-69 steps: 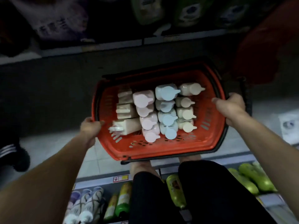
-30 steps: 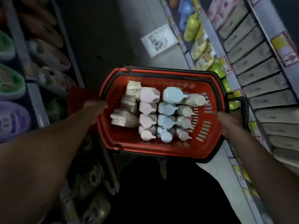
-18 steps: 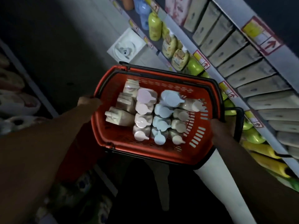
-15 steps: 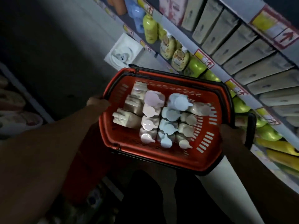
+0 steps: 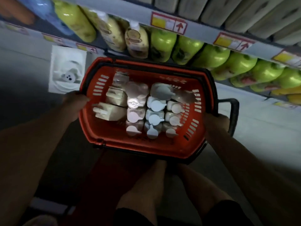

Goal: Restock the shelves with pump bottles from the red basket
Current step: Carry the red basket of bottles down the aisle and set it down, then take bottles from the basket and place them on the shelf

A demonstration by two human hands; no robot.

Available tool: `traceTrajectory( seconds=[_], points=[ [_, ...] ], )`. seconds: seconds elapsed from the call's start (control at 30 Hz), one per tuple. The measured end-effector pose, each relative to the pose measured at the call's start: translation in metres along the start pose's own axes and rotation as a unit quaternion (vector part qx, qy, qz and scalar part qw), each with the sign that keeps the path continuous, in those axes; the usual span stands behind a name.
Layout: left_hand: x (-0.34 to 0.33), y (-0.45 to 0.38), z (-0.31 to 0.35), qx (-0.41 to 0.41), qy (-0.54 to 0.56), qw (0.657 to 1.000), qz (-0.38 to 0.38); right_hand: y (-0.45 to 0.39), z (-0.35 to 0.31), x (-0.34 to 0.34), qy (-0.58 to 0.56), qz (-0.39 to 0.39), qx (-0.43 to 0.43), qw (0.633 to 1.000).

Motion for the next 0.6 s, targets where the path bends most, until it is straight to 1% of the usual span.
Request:
traceTrajectory(
  seconds=[0.1, 0.2, 0.3, 0.4, 0.5, 0.57, 0.6],
  points=[
    [-0.006, -0.022, -0.005, 0.01, -0.01, 1.0, 0.015, -0.02, 0.001, -0.02, -0.005, -0.005, 0.001, 1.0],
    [-0.01, -0.03, 0.009, -0.016, 0.007, 0.999, 0.037, -0.034, 0.008, -0.028, 0.006, 0.012, -0.007, 1.0],
    [-0.005, -0.016, 0.026, -0.032, -0.055, 0.996, 0.059, -0.028, 0.021, -0.035, 0.033, 0.016, -0.015, 0.999],
    [-0.005, -0.006, 0.033, -0.036, -0.101, 0.994, 0.031, -0.021, 0.019, -0.037, 0.062, -0.002, -0.007, 0.998],
    [-0.01, 0.021, 0.039, -0.082, -0.16, 0.982, 0.052, -0.008, 0.009, -0.032, 0.091, -0.029, 0.007, 0.995],
    [-0.021, 0.049, 0.046, -0.123, -0.175, 0.974, 0.071, 0.007, 0.004, -0.028, 0.119, -0.016, 0.026, 0.992],
    [-0.027, 0.061, 0.049, -0.146, -0.172, 0.972, 0.066, 0.016, 0.001, -0.026, 0.13, -0.006, 0.04, 0.991]
  ],
)
Point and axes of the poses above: each hand's wrist, its own y-axis away from the middle knuckle, its own x-axis out of the back of the hand, z = x × y, the point moved 4 cm from there along -y, towards the middle knuckle, and after that the axes turned 3 degrees about -z, right-handed, at the moved point
